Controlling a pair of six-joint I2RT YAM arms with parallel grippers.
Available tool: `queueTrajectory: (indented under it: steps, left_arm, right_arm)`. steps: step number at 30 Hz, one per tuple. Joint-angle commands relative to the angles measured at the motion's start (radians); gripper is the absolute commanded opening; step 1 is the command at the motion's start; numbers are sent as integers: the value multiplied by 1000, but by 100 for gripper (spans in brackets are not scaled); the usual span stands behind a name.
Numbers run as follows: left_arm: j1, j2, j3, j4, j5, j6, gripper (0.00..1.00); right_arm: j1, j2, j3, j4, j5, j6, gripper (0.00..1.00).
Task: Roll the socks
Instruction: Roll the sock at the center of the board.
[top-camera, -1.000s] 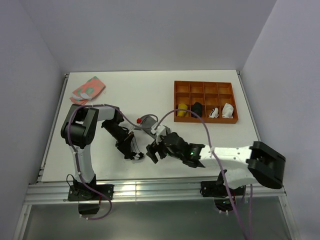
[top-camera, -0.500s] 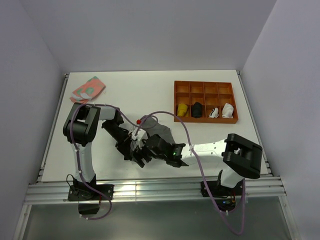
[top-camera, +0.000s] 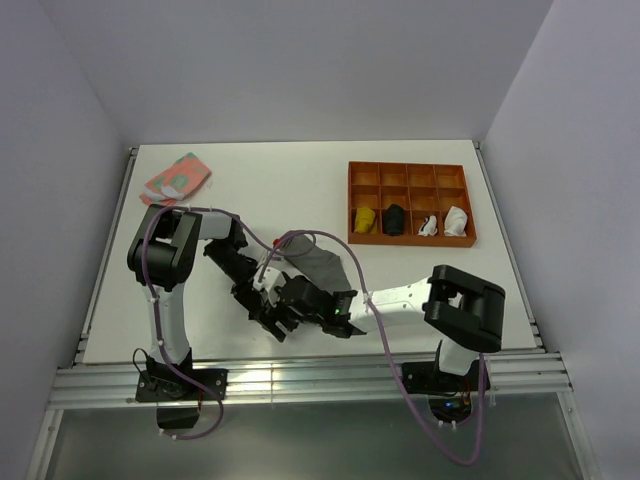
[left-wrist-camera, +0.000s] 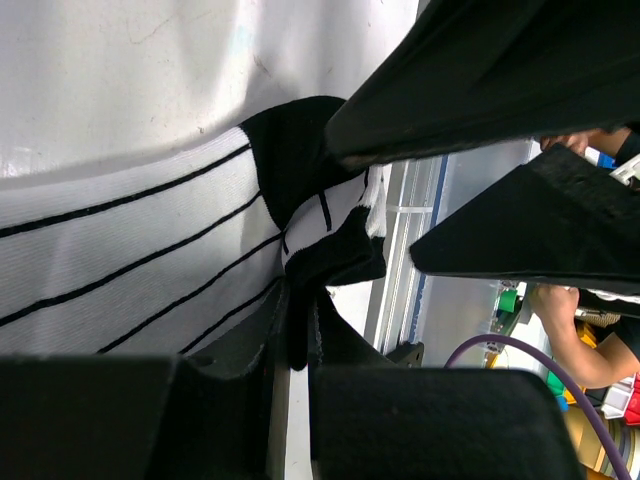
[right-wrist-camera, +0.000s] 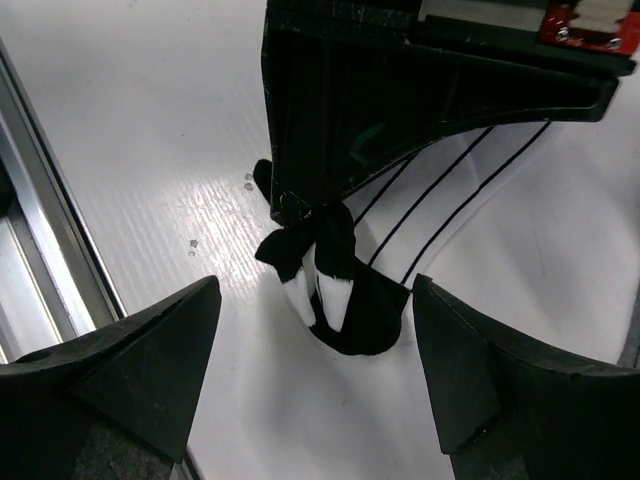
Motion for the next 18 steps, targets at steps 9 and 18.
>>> queueTrajectory:
  steps: [9, 18]
  left_arm:
    - [6, 9, 20, -6, 32, 17, 0]
    - [6, 11, 26, 0, 29, 5, 0]
  right_arm:
    - [17, 50, 66, 5, 68, -36, 77]
    - [19, 78, 60, 19, 91, -22, 71]
